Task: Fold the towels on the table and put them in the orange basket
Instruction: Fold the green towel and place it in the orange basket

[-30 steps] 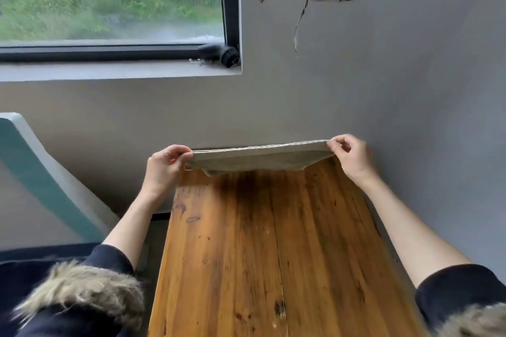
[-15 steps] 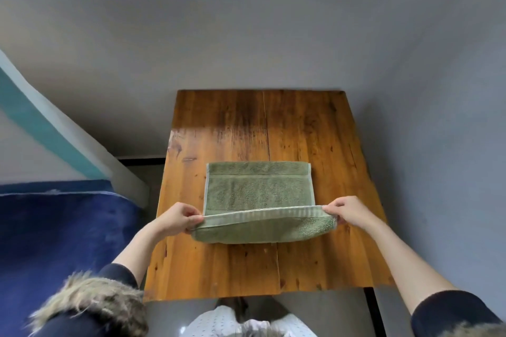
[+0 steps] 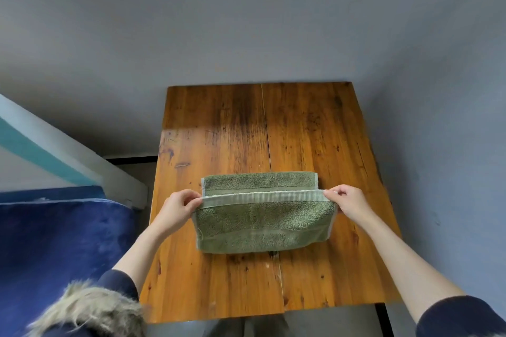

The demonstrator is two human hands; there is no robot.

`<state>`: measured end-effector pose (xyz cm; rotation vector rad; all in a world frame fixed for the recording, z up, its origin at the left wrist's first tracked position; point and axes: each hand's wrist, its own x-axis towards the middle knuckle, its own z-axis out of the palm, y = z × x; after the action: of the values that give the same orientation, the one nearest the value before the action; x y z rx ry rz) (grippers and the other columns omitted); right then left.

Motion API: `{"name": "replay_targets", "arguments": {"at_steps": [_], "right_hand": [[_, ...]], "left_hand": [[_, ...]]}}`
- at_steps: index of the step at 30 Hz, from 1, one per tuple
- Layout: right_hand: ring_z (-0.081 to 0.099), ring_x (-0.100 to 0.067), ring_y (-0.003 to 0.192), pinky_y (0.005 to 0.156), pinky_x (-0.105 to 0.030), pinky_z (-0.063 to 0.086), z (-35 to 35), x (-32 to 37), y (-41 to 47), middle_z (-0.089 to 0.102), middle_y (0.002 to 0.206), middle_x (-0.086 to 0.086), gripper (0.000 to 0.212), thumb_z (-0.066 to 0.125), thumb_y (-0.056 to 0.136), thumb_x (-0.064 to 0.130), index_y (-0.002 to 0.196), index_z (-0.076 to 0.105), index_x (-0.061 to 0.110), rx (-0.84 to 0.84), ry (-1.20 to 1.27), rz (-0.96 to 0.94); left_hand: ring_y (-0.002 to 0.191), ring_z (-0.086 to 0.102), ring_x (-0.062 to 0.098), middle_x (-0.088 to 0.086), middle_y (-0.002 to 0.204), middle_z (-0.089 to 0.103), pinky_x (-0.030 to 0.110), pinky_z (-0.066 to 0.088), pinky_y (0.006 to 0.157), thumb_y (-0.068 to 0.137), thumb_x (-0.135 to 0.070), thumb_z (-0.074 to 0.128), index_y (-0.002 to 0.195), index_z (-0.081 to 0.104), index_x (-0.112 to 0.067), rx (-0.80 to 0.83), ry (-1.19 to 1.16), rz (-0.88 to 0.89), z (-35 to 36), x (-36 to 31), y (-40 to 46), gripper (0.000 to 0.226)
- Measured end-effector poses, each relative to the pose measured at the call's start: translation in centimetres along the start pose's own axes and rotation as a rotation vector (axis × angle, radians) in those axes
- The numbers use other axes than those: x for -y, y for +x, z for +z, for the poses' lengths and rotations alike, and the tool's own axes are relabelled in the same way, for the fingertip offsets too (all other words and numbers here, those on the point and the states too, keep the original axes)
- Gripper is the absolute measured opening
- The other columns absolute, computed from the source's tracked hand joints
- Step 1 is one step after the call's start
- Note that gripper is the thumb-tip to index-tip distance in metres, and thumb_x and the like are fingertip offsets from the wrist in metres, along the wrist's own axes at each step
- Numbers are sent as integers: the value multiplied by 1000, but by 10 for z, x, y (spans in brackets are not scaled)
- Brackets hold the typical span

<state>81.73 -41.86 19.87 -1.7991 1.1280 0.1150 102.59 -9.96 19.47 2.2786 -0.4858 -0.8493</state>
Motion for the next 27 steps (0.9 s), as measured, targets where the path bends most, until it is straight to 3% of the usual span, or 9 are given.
{"name": "replay_targets", "arguments": {"at_steps": [3, 5, 15, 20, 24, 27], "right_hand": [[55, -16, 78, 62, -25, 42, 5, 0, 23, 62, 84, -1, 16, 63, 88, 22, 93, 66, 7, -17, -11, -19], [56, -17, 83, 70, -29, 45, 9, 1, 37, 63, 89, -2, 15, 62, 89, 24, 94, 64, 11, -18, -25, -33], [51, -14, 98, 83, -28, 37, 32, -2, 87, 58, 98, 2, 11, 59, 91, 24, 96, 58, 14, -63, 97, -19], [54, -18, 104, 88, -29, 42, 45, -10, 108, 59, 108, -5, 15, 60, 90, 20, 103, 57, 12, -31, 159, 40], [54, -19, 104, 88, -30, 43, 53, -19, 113, 57, 110, -5, 30, 59, 91, 20, 118, 53, 8, -41, 161, 108], [57, -20, 96, 83, -31, 45, 58, -25, 105, 58, 100, -4, 38, 58, 91, 27, 120, 51, 5, -112, 125, 126]], "left_hand": [[78, 59, 12, -3, 86, 65, 28, 48, 67, 93, -20, 55, 90, 64, -17, -46, 1, 0, 4, 3, 24, 10], [77, 57, 8, -5, 85, 64, 25, 44, 65, 93, -21, 55, 89, 63, -20, -70, 6, -5, 7, 6, 38, 9], [84, 60, 18, 2, 90, 67, 38, 51, 80, 92, -21, 56, 92, 65, -14, -95, 14, -54, 16, 17, 85, 11], [85, 60, 23, 6, 90, 65, 40, 50, 81, 92, -22, 57, 97, 62, -14, -137, 28, -100, 27, 23, 101, 11], [88, 58, 24, 6, 91, 62, 35, 46, 78, 91, -27, 59, 106, 59, -12, -189, -4, -184, 34, 30, 105, 21], [90, 58, 24, 4, 91, 60, 39, 46, 83, 89, -27, 61, 114, 53, -10, -231, -64, -255, 43, 36, 98, 31]]}}
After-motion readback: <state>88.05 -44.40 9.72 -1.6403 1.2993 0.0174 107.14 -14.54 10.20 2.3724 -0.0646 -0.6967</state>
